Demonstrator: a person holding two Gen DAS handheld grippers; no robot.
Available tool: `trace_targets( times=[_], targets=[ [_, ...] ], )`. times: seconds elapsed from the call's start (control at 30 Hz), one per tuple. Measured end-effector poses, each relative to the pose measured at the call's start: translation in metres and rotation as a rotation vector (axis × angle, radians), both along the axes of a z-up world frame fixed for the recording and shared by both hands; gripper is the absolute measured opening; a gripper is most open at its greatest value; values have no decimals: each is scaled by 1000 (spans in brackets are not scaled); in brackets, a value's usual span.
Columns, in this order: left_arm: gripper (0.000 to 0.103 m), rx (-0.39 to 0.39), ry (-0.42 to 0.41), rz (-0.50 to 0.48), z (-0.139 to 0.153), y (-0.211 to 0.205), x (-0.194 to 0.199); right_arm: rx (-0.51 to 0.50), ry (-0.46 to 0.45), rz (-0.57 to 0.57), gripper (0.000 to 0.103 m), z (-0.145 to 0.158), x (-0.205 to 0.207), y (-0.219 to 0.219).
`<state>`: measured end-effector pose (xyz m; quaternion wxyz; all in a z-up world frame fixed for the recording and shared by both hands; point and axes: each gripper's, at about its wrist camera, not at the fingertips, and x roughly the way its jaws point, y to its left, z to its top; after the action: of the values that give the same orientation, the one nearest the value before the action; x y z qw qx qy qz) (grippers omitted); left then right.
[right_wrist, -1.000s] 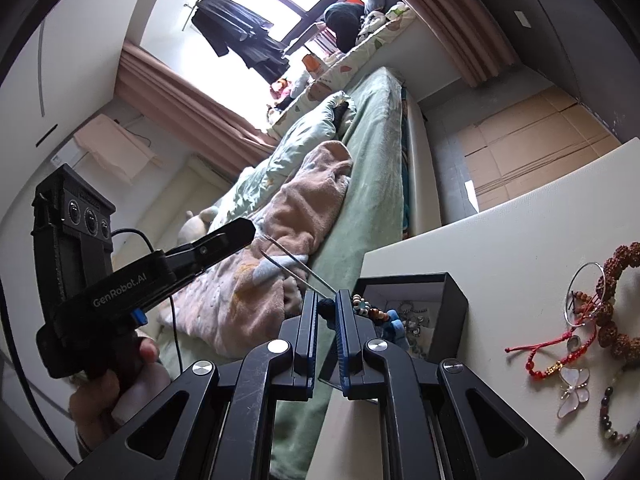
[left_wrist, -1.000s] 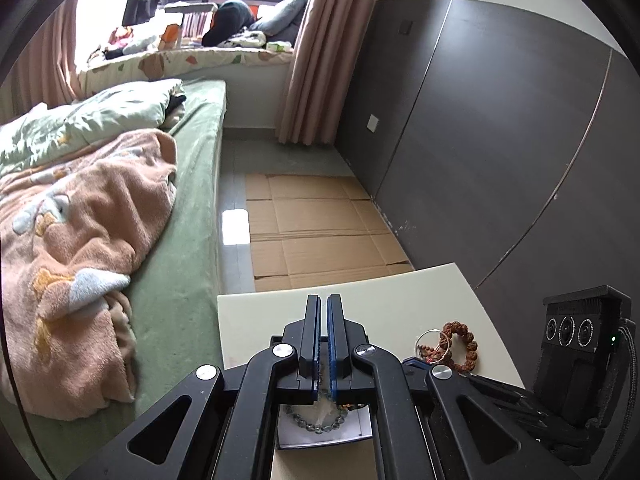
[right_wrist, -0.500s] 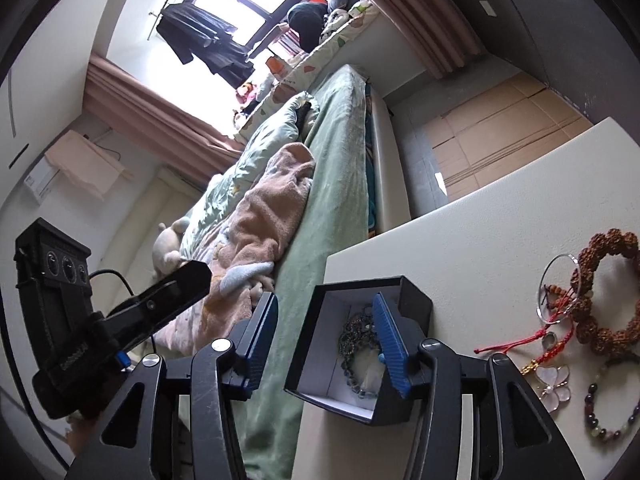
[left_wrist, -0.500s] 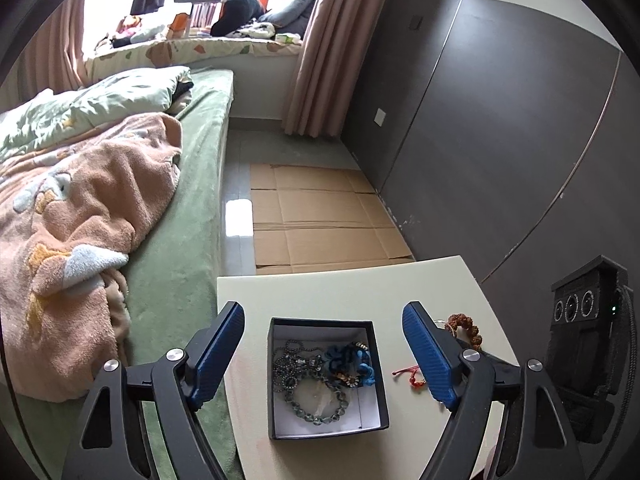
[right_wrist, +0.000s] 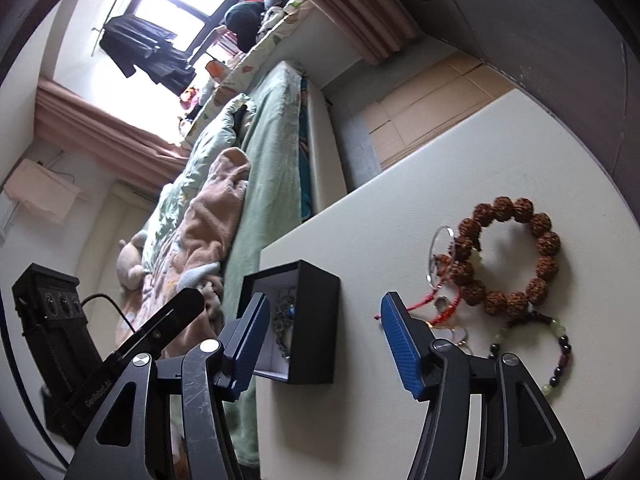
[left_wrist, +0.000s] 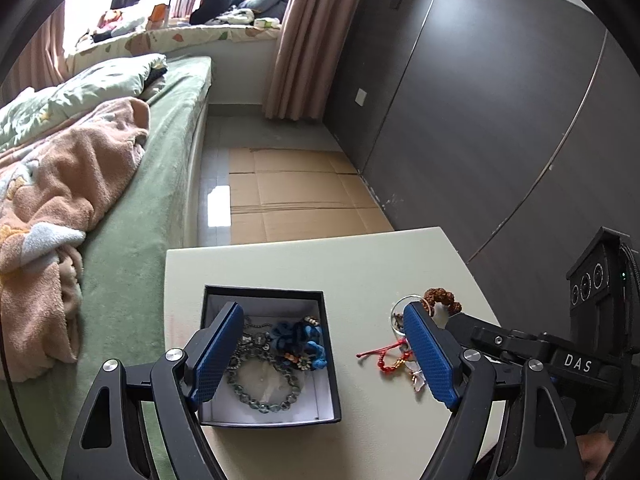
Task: Organize jewelry
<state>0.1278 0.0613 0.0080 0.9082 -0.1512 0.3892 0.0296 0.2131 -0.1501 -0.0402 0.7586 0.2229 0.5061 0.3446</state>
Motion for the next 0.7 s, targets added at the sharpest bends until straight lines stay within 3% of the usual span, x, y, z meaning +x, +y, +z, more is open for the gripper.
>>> trace_targets(
  times=[0.1,0.17,0.7],
  targets=[
    [99,-10,-10,-27,-2,-13,-1,-17,-2,-45,78,1,1,-21],
    [100,-8,-12,-46,-2,-24,-1,-19,-4,-76,94,3,1,-37],
    [100,18,19,-106,-10,-87,5,-76,87,-211,94,-15,0,-129]
  ],
)
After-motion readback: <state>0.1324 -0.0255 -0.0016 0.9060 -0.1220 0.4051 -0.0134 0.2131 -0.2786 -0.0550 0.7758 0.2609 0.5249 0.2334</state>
